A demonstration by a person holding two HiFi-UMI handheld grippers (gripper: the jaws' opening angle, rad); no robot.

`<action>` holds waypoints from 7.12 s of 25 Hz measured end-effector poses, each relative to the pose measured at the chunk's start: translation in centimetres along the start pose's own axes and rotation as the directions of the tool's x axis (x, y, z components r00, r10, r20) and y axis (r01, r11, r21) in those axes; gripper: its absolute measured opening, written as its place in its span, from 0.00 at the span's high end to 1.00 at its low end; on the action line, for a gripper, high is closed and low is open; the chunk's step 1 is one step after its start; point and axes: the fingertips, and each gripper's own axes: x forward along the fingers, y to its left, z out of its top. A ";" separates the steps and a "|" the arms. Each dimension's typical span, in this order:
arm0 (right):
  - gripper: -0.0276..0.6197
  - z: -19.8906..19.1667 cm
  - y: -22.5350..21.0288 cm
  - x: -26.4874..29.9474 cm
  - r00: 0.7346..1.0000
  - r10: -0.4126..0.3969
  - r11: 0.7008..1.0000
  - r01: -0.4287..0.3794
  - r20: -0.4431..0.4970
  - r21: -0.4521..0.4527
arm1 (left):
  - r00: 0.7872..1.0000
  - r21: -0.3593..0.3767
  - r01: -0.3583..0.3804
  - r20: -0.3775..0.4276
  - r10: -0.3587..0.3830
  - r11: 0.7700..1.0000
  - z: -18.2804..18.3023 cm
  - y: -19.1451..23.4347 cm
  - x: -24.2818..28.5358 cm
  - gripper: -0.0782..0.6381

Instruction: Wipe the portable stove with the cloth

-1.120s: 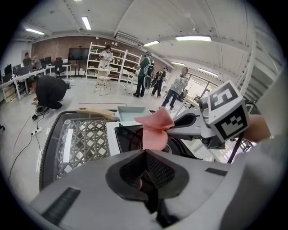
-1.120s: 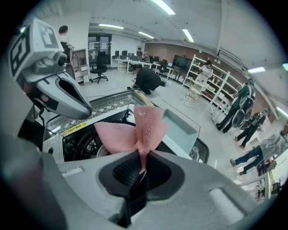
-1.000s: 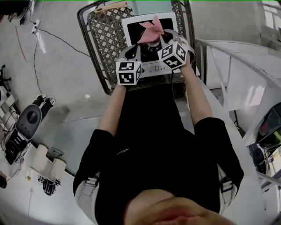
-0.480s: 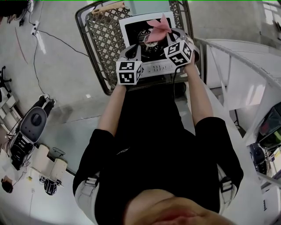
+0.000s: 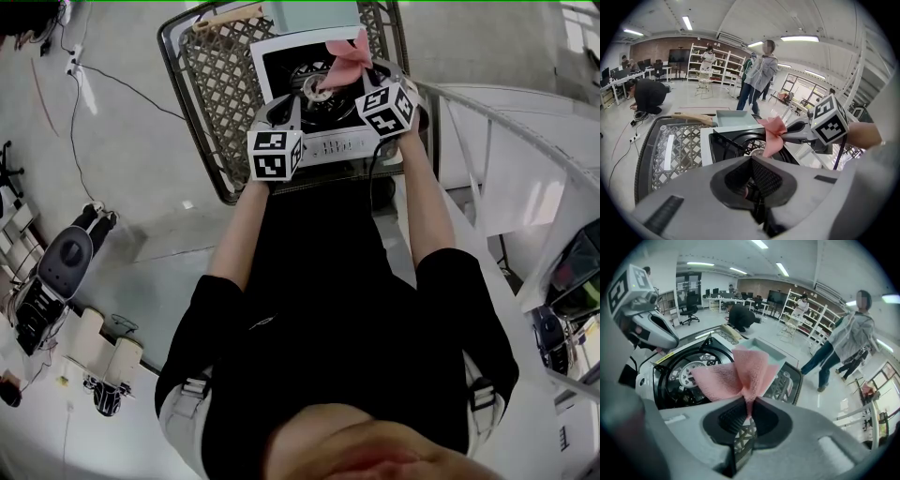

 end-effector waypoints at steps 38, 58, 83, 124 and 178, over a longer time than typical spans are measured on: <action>0.91 21.2 5.0 -1.9 0.955 0.135 0.958 -0.059 0.264 -0.279 | 0.991 -0.121 -0.084 0.091 0.095 0.989 1.6 8.0 -5.0 0.89; 0.90 17.5 9.9 7.4 0.917 0.388 0.833 -0.390 -0.088 -0.392 | 0.988 -0.206 -0.099 0.092 0.120 0.974 0.9 9.4 -4.5 0.89; 0.88 14.8 7.5 6.5 0.929 0.360 0.830 -0.360 -0.083 -0.426 | 0.995 -0.151 -0.056 0.076 0.068 0.987 2.7 5.5 -0.4 0.89; 0.88 8.2 -2.6 5.7 0.955 0.275 0.882 -0.298 -0.115 -0.365 | 0.998 -0.105 -0.028 0.060 0.035 0.994 3.4 1.6 2.1 0.89; 0.91 1.0 -3.8 -6.9 0.961 -0.243 0.913 0.182 0.129 0.366 | 0.985 0.026 0.002 0.174 -0.006 1.000 3.8 3.3 -6.7 0.89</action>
